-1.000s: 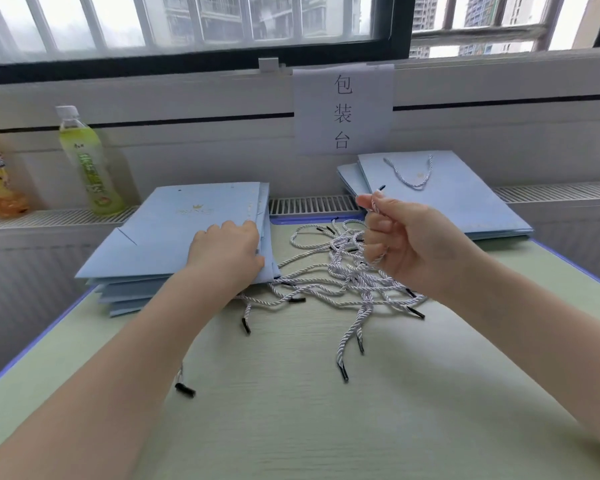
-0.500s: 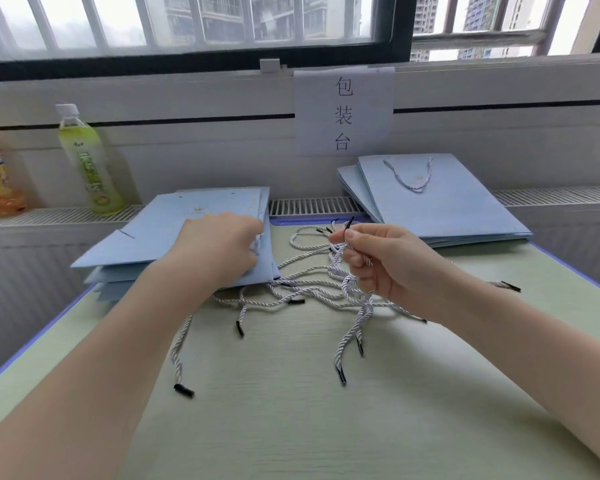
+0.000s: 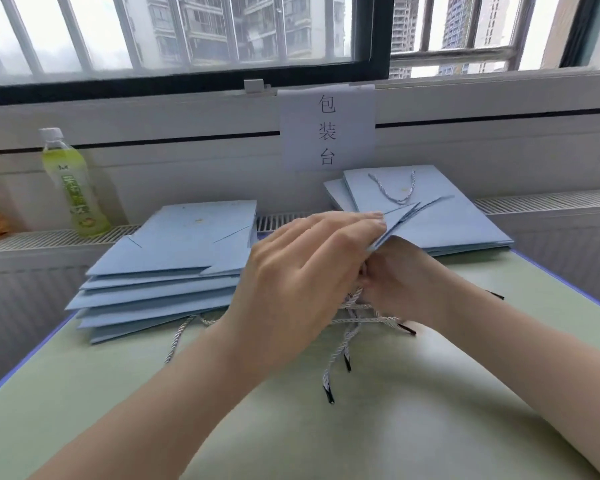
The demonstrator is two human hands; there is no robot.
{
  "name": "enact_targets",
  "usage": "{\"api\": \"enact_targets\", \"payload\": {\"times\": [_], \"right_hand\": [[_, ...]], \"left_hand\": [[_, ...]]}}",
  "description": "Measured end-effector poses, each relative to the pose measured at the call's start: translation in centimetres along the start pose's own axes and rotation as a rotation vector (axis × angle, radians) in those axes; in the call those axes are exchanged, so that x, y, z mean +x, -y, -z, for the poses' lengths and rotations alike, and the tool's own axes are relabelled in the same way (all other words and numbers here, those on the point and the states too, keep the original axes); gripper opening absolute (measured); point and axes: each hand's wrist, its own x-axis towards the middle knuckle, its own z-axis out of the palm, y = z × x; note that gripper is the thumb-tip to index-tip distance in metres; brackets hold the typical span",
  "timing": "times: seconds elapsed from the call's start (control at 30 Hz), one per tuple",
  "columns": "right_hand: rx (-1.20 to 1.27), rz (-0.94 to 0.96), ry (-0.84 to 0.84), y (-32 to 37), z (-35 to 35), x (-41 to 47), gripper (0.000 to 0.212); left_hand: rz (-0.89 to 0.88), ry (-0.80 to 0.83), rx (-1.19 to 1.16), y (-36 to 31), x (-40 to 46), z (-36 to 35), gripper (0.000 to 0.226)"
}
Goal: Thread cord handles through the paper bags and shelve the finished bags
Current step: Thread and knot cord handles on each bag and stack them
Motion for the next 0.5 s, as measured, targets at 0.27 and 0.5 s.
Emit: {"api": "enact_targets", "payload": {"times": [0.27,0.5], "right_hand": [[0.177,0.166,0.096,2.7,0.9,-0.7,0.052],[0.004,0.249,-0.092,5.1,0.8,-2.1,0.073]], "left_hand": [[-0.009,0.159,-0.019,0.6,0.1,-0.1,0.02],[0.012,0.403,0.277,1.8,-1.9,-1.7,0.03]]}}
